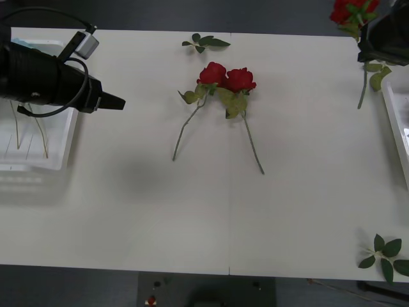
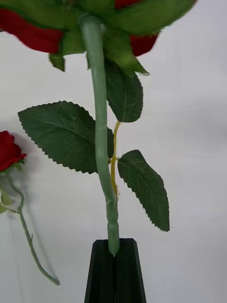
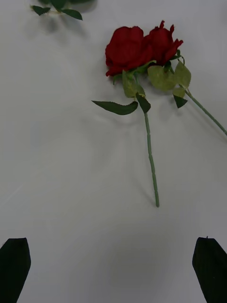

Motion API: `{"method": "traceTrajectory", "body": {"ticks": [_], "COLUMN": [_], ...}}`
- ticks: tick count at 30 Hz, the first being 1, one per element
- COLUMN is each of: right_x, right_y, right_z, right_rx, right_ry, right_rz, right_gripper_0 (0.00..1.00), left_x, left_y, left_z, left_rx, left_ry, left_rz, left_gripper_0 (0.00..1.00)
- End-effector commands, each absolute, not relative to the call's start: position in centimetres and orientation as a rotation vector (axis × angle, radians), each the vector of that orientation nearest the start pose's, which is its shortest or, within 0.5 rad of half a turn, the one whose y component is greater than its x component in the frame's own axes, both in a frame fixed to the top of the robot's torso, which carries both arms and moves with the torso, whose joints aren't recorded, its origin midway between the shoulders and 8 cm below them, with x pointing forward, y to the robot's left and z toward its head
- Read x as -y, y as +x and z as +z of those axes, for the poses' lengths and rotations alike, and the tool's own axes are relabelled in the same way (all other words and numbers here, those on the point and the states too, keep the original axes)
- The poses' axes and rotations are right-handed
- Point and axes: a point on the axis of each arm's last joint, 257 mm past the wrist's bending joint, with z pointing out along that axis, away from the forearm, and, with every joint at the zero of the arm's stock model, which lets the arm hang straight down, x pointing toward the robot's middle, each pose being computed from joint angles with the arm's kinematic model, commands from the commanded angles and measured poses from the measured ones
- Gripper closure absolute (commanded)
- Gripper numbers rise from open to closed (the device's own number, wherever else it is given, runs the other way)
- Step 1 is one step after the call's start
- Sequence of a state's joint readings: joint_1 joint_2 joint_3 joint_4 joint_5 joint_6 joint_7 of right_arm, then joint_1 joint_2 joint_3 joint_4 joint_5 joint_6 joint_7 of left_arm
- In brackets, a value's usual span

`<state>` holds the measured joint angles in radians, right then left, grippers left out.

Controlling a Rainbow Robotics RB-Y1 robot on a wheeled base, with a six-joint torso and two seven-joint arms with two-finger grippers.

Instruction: Put the red flowers into the right box and the blue flowers into the left box

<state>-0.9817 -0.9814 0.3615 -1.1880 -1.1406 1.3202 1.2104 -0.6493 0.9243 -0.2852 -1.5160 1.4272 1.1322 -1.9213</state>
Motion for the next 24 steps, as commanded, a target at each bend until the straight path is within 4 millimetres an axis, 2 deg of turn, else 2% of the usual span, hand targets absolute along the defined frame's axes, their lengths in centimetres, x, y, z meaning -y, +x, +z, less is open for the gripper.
{"method": "traceTrajectory", "body": {"ticks": [1,3,4,6,8,9,11,12,13,14,16,17,19,24], "right_x": [39.8,42.1,43.9,46.1,49.7,50.6,54.2,55.1,57.1,57.9,61.0,61.6,64.5,67.7], "right_y": [58.8,57.9,57.1,56.2,54.7,54.3,52.7,52.3,51.3,51.0,49.7,49.6,49.1,49.8], "right_z": [-2.3,-1.8,-1.5,-1.1,-0.7,-0.7,-0.8,-0.9,-1.4,-1.6,-2.9,-3.2,-4.2,-6.7], "right_rx": [-2.451,-2.460,-2.472,-2.478,-2.481,-2.481,-2.480,-2.484,-2.487,-2.488,-2.500,-2.499,-2.493,-2.475], "right_ry": [0.171,0.176,0.178,0.194,0.213,0.215,0.223,0.221,0.227,0.229,0.243,0.241,0.230,0.200], "right_rz": [0.225,0.211,0.203,0.202,0.190,0.187,0.163,0.152,0.129,0.118,0.053,0.031,-0.074,-0.262], "right_gripper_0": [1.00,1.00,1.00,1.00,1.00,1.00,1.00,1.00,1.00,1.00,1.00,1.00,1.00,1.00], "left_x": [-19.0,-17.8,-16.7,-15.7,-14.0,-13.6,-12.3,-12.0,-11.4,-11.2,-10.5,-10.3,-9.9,-8.2], "left_y": [56.7,57.1,57.4,57.5,57.8,57.8,58.0,58.1,58.1,58.0,57.8,57.7,57.3,56.9], "left_z": [-10.2,-10.6,-10.7,-11.0,-11.7,-11.8,-12.2,-12.2,-12.4,-12.4,-12.8,-12.8,-13.5,-14.2], "left_rx": [-2.162,-2.167,-2.167,-2.173,-2.184,-2.185,-2.193,-2.192,-2.194,-2.193,-2.201,-2.205,-2.255,-2.304], "left_ry": [0.787,0.813,0.833,0.854,0.890,0.898,0.919,0.922,0.935,0.942,0.957,0.955,0.907,0.811], "left_rz": [-0.442,-0.435,-0.435,-0.436,-0.431,-0.431,-0.432,-0.435,-0.436,-0.433,-0.435,-0.441,-0.465,-0.530], "left_gripper_0": [0.00,0.00,0.00,0.00,0.00,0.00,0.00,0.00,0.00,0.00,0.00,0.00,0.00,0.00]}}
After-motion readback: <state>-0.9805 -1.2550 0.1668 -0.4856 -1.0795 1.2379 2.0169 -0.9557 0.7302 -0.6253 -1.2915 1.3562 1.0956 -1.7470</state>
